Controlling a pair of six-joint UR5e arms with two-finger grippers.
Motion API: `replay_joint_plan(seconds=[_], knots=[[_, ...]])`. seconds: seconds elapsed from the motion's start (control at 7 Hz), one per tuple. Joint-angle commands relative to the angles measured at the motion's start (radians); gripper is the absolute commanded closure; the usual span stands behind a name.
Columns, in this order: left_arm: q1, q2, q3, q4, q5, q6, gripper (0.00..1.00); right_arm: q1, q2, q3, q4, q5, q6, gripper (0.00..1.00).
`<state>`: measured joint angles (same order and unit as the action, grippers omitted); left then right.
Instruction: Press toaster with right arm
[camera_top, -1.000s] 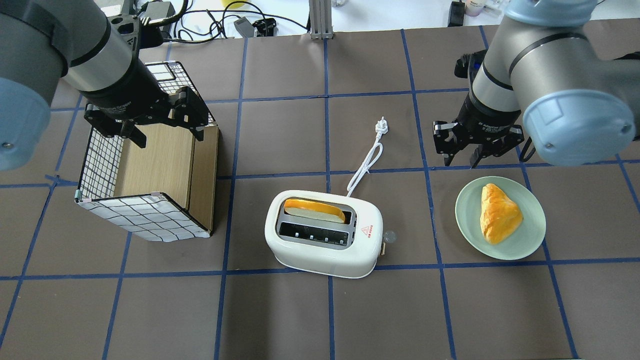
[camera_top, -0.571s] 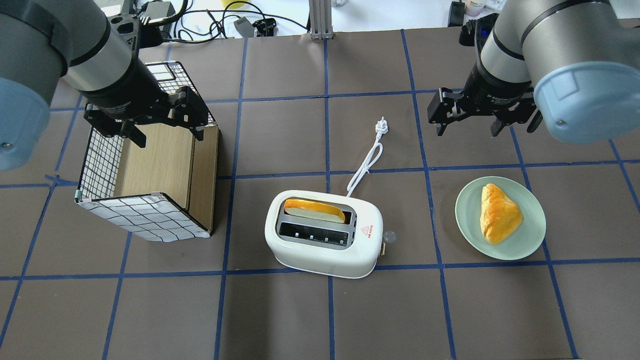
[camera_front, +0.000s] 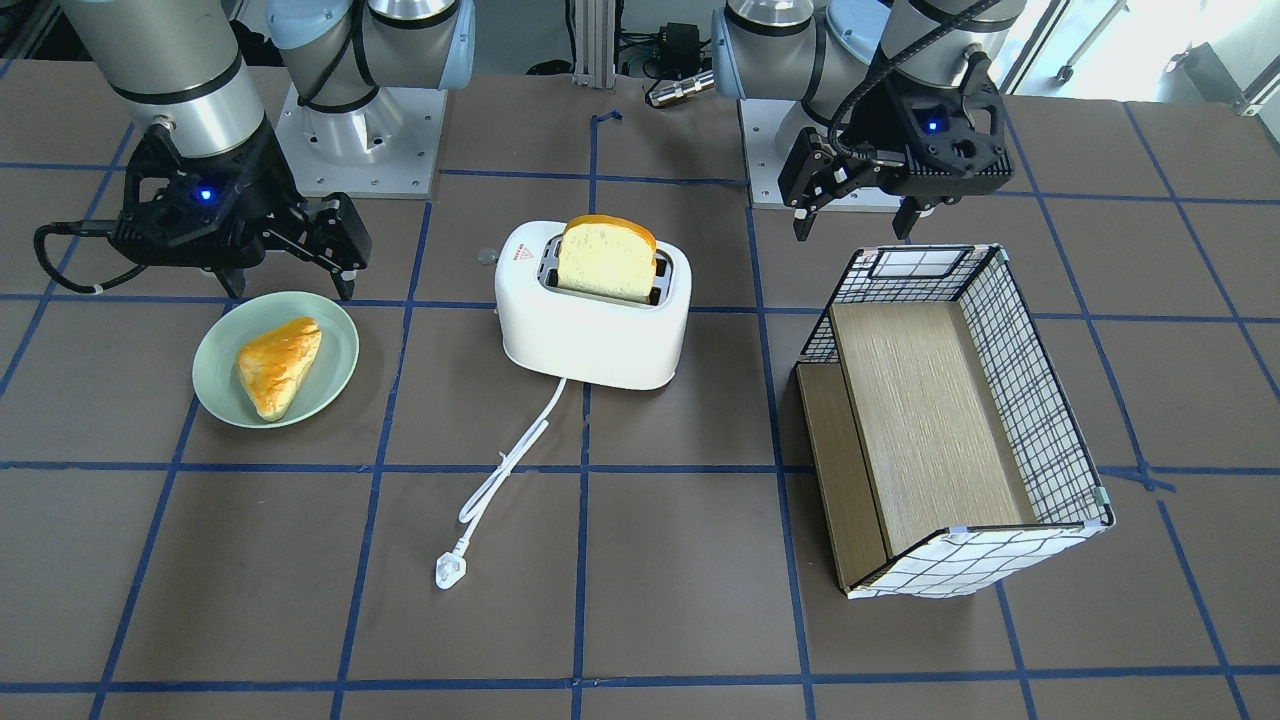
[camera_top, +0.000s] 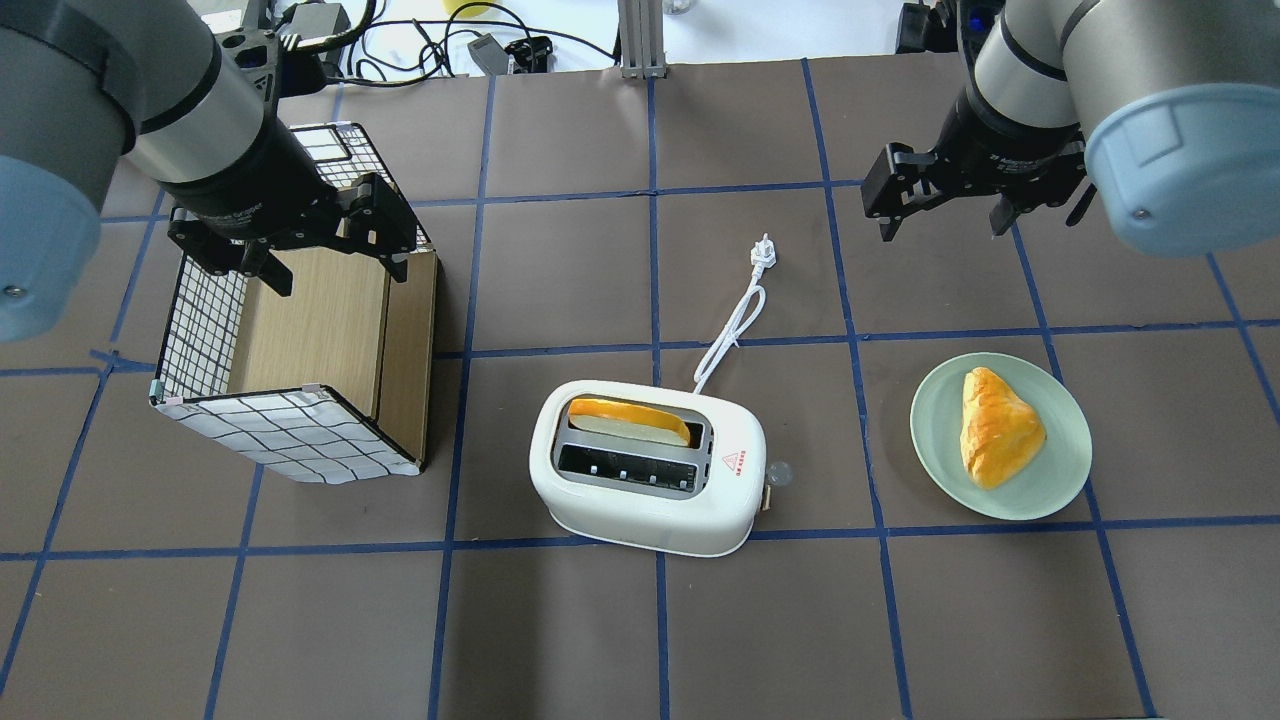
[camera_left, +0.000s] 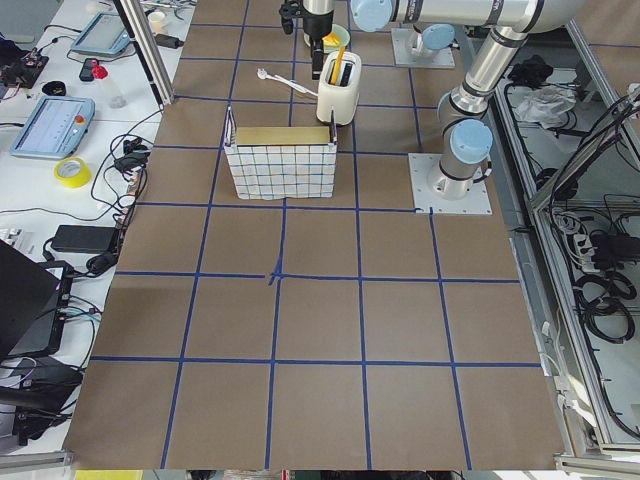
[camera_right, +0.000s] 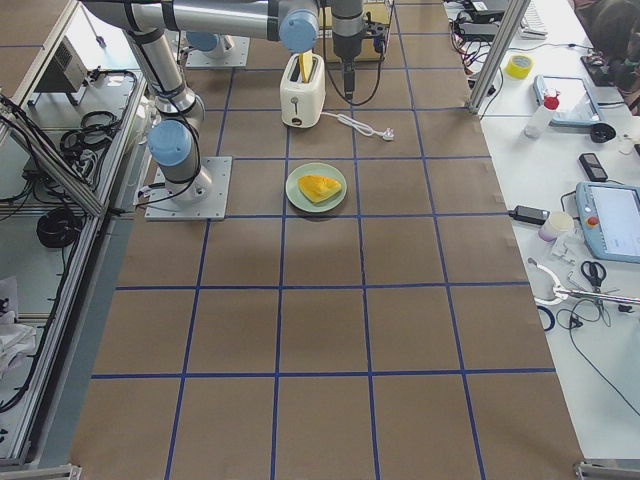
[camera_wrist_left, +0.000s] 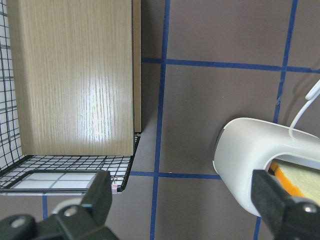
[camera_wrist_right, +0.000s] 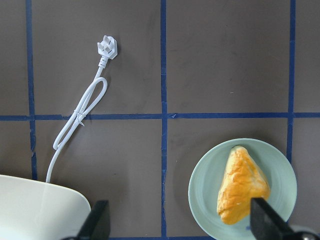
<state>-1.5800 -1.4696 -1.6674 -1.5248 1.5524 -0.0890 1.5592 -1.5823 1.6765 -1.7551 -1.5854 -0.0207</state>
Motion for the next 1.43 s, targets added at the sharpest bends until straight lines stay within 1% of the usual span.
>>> replay_joint_plan(seconds=[0.0, 0.14, 0.29, 0.43, 0.57, 0.71, 1.0, 1.14, 1.29], knots=[[0.000, 0.000, 0.000, 0.000, 0.000, 0.000, 0.00, -0.001, 0.011, -0.021, 0.014, -0.021, -0.027, 0.00], [0.000, 0.000, 0.000, 0.000, 0.000, 0.000, 0.00, -0.001, 0.013, -0.026, 0.011, -0.021, -0.030, 0.00], [0.000, 0.000, 0.000, 0.000, 0.000, 0.000, 0.00, -0.001, 0.024, -0.050, 0.020, -0.021, -0.042, 0.00], [0.000, 0.000, 0.000, 0.000, 0.000, 0.000, 0.00, 0.001, 0.031, -0.090, 0.076, -0.022, -0.044, 0.00], [0.000, 0.000, 0.000, 0.000, 0.000, 0.000, 0.00, 0.001, 0.030, -0.144, 0.174, -0.024, -0.042, 0.00], [0.000, 0.000, 0.000, 0.000, 0.000, 0.000, 0.00, 0.002, 0.028, -0.153, 0.190, -0.015, -0.039, 0.00], [0.000, 0.000, 0.000, 0.000, 0.000, 0.000, 0.00, 0.002, 0.024, -0.166, 0.274, -0.019, -0.041, 0.00], [0.000, 0.000, 0.001, 0.000, 0.000, 0.000, 0.00, 0.002, 0.022, -0.181, 0.276, -0.025, -0.041, 0.00], [0.000, 0.000, 0.000, 0.000, 0.000, 0.000, 0.00, 0.001, 0.031, -0.217, 0.257, -0.033, -0.038, 0.00]])
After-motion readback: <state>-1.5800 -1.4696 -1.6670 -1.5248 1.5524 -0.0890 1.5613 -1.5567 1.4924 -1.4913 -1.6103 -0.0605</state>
